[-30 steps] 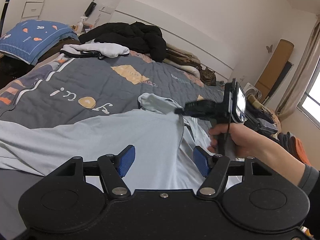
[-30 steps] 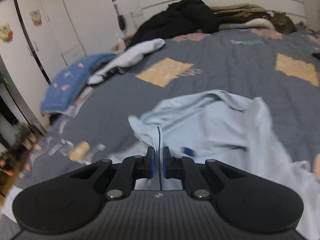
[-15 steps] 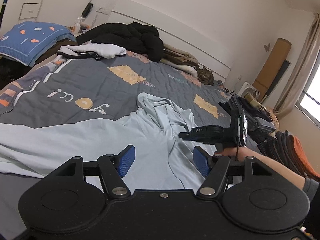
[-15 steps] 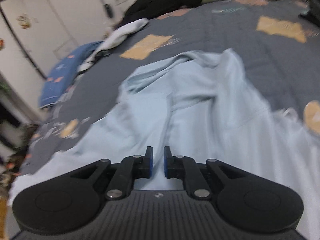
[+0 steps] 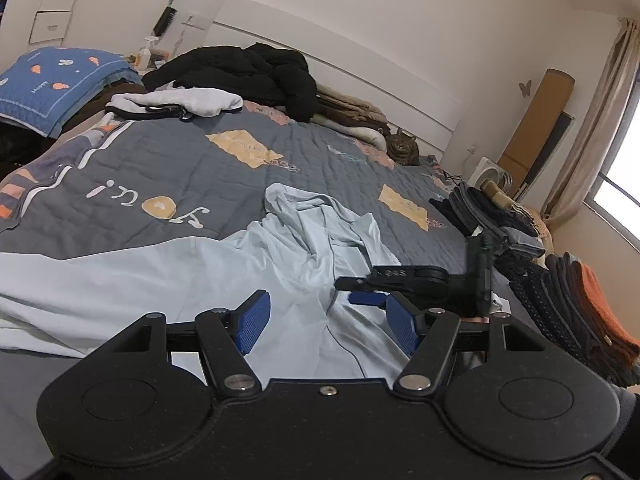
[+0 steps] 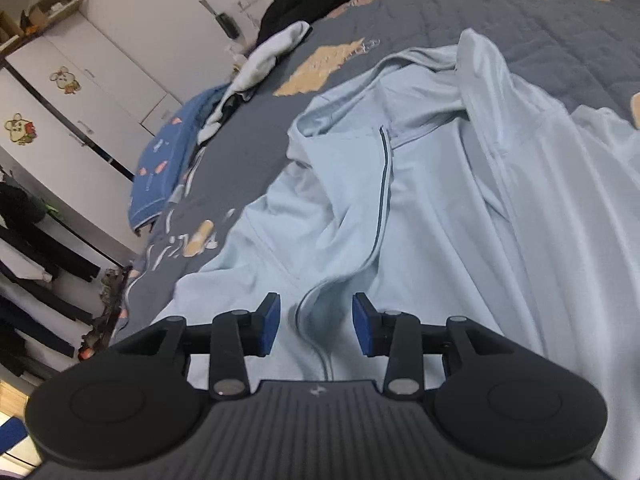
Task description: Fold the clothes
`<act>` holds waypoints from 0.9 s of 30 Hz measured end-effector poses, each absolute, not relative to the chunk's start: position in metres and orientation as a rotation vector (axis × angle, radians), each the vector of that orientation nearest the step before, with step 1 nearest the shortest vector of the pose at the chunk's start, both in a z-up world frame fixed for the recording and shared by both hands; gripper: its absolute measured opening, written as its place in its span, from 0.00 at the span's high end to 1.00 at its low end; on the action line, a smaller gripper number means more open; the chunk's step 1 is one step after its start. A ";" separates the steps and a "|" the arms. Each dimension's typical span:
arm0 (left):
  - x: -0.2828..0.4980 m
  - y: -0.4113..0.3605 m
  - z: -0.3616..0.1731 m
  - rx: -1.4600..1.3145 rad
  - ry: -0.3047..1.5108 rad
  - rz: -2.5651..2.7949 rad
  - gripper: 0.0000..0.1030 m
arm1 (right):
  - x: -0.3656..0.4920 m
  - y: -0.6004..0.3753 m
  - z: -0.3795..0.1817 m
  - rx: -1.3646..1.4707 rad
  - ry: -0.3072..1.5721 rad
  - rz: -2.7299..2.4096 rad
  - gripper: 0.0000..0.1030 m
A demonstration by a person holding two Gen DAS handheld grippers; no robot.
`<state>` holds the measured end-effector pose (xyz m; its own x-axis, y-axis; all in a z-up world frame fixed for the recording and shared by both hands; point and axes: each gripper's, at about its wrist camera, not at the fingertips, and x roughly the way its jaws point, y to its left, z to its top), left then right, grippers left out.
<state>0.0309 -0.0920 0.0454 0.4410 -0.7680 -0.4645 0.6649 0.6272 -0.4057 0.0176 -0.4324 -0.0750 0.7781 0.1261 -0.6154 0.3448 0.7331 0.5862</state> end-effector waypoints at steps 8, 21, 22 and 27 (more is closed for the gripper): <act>0.023 -0.097 0.049 -0.158 0.659 -0.924 0.38 | -0.082 -0.366 -0.043 0.566 0.744 -0.018 0.62; -0.014 -0.104 0.068 -0.142 0.598 -0.985 0.36 | -0.152 -0.298 -0.081 0.522 0.834 -0.091 0.66; -0.016 -0.105 0.069 -0.140 0.595 -0.987 0.35 | -0.152 -0.297 -0.083 0.524 0.847 -0.112 0.74; -0.018 -0.107 0.069 -0.129 0.589 -0.990 0.35 | -0.164 -0.300 -0.072 0.567 0.791 -0.136 0.98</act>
